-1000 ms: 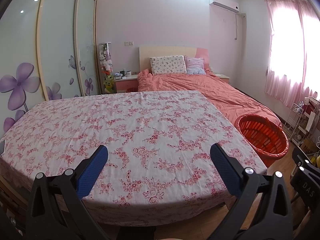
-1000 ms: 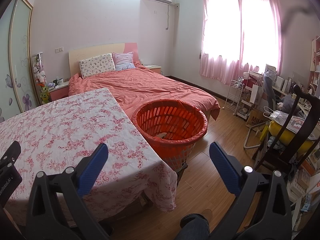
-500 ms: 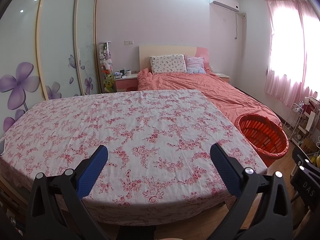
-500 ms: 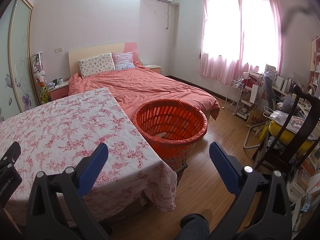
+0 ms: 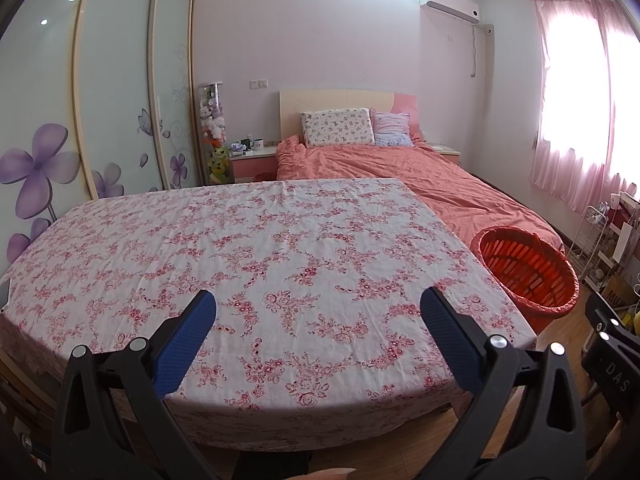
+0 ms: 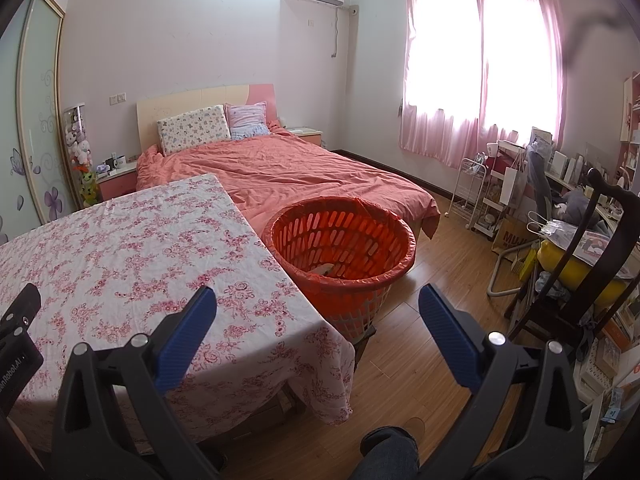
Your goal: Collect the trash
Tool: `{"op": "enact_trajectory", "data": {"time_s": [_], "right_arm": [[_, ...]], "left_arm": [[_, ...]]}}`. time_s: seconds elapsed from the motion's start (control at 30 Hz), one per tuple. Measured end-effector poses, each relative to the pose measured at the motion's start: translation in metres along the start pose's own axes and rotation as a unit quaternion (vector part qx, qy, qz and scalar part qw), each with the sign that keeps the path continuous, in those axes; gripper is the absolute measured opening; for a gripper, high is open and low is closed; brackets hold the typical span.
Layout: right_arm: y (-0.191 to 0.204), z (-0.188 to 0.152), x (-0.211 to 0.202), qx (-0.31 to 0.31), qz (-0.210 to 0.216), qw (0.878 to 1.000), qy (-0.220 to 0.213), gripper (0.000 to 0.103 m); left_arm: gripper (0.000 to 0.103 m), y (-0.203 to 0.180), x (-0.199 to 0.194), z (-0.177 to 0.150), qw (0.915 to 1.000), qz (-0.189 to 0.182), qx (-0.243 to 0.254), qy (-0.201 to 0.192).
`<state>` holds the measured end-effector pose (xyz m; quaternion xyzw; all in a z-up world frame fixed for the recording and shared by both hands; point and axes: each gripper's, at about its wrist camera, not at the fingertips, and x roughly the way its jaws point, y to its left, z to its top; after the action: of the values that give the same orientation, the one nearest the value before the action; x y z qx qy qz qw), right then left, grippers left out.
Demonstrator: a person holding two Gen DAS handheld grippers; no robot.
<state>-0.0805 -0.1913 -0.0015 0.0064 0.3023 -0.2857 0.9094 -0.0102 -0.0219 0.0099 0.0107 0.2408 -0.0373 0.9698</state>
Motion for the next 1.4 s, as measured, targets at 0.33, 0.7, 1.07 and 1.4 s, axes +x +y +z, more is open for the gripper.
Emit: {"op": "enact_trajectory", "data": {"time_s": [0.33, 0.7, 1.07, 1.4], "right_arm": [[0.0005, 0.0008, 0.0004, -0.001, 0.000, 1.000, 0.001, 0.099], [0.0009, 0.0010, 0.0005, -0.001, 0.000, 1.000, 0.001, 0.099], [0.0009, 0.0015, 0.0005, -0.001, 0.000, 1.000, 0.001, 0.099], [0.0015, 0.0013, 0.0005, -0.001, 0.000, 1.000, 0.001, 0.099]], "left_arm": [[0.101, 0.0005, 0.0020, 0.0024, 1.0000, 0.001, 0.001, 0.002], [0.101, 0.0017, 0.0028, 0.0030, 1.0000, 0.002, 0.001, 0.004], [0.101, 0.0020, 0.0028, 0.0029, 1.0000, 0.002, 0.001, 0.005], [0.101, 0.0034, 0.0033, 0.0034, 1.0000, 0.003, 0.000, 0.005]]}}
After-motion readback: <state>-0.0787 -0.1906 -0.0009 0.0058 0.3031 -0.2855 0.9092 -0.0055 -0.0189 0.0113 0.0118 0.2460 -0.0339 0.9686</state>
